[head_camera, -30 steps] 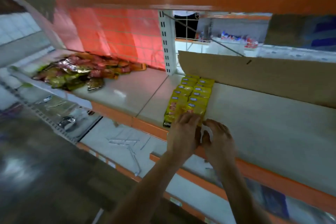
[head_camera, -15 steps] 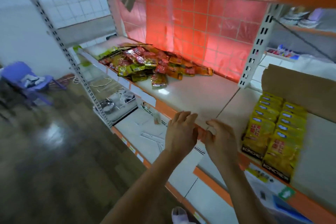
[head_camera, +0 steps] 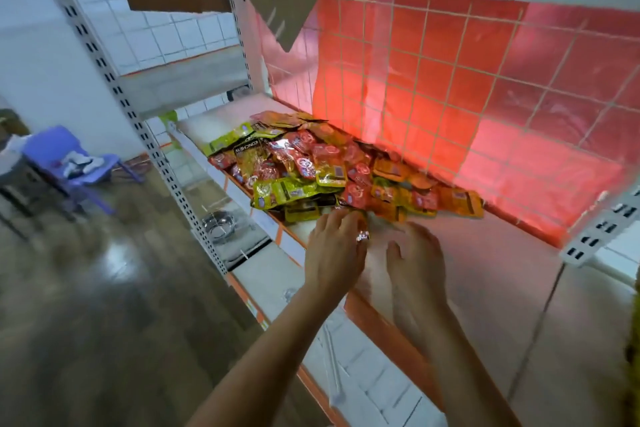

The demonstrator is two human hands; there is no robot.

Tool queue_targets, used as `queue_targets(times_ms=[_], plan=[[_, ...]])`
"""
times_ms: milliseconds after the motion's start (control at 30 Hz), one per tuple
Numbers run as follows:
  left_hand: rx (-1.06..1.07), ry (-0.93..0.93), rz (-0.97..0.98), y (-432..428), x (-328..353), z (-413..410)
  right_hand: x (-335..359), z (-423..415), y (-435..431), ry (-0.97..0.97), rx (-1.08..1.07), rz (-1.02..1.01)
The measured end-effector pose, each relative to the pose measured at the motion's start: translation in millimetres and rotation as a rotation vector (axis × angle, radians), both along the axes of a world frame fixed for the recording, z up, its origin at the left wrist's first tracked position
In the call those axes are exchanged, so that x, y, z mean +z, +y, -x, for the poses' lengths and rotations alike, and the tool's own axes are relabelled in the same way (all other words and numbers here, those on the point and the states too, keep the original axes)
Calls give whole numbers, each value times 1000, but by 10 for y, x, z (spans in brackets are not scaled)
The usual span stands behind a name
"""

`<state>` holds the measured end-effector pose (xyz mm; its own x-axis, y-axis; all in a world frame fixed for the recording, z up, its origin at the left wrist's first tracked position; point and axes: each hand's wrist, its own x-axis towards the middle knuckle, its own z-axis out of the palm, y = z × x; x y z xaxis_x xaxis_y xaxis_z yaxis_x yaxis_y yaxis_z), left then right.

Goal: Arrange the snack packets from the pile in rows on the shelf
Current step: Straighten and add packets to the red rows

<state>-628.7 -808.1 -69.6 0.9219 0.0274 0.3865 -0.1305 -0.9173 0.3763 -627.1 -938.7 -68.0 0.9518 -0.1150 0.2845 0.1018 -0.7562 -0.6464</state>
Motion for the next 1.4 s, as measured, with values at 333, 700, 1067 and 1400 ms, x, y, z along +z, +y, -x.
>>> queue_targets(times_ms=[333,700,1067,1400], plan=[[236,332,-37,57,-4,-533,-116,-738,183,166,34,63],[173,388,275,117,34,-565,-90,-661,194,167,19,101],[72,498,756,-111,91,-79,142,-134,-46,124,-93,-146],[-28,492,896,-383,226,573,195,768,-542,102,-218,-602]])
